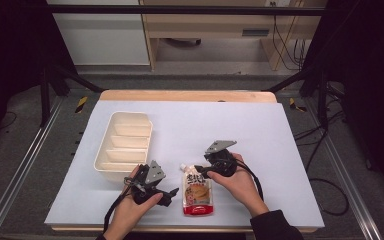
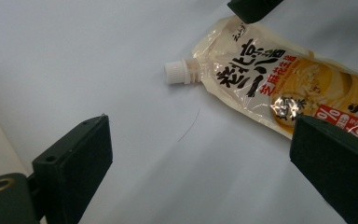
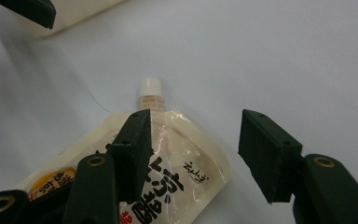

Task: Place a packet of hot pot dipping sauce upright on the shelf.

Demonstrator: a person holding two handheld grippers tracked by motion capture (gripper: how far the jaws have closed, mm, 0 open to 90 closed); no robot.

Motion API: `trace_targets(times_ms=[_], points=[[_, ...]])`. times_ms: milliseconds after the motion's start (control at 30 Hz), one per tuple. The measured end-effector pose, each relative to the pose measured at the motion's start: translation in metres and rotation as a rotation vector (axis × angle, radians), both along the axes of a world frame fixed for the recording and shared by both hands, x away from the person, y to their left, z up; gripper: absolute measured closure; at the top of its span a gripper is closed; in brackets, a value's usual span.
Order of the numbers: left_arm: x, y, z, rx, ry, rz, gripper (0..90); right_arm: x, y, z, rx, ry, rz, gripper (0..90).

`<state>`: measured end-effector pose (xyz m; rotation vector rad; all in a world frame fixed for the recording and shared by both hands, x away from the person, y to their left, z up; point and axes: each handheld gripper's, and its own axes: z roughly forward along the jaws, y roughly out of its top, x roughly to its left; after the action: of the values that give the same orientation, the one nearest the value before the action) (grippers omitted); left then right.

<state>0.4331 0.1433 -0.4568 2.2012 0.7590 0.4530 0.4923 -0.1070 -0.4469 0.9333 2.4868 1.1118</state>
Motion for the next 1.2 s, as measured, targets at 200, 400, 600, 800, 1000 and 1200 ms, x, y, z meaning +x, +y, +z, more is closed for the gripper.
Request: trace_targets(times_ms=[200, 400, 600, 800, 1000, 1200], points=[[-0.001, -0.003, 0.000, 0.000, -0.007, -0.003, 5.9, 0.008, 0.001, -0.011, -0.019, 0.029, -0.010, 45.4], [-0.002, -0.007, -0.003, 0.016, -0.001, -0.015, 5.9, 0.016, -0.001, -0.021, -0.030, 0.096, 0.009, 45.6], [-0.002, -0.007, -0.003, 0.015, -0.006, -0.013, 6.0, 0.012, -0.003, -0.019, -0.003, 0.126, 0.026, 50.2], [-0.001, -0.006, -0.002, 0.023, -0.005, -0.013, 6.0, -0.008, -0.006, -0.010, 0.002, 0.110, 0.072, 54.4], [-0.002, -0.008, -0.003, 0.025, -0.008, -0.016, 6.0, -0.015, -0.011, -0.016, -0.021, 0.138, 0.087, 57.7], [-0.001, -0.009, -0.004, 0.033, -0.006, -0.021, 6.1, -0.009, -0.007, -0.016, 0.002, 0.127, 0.077, 60.7]])
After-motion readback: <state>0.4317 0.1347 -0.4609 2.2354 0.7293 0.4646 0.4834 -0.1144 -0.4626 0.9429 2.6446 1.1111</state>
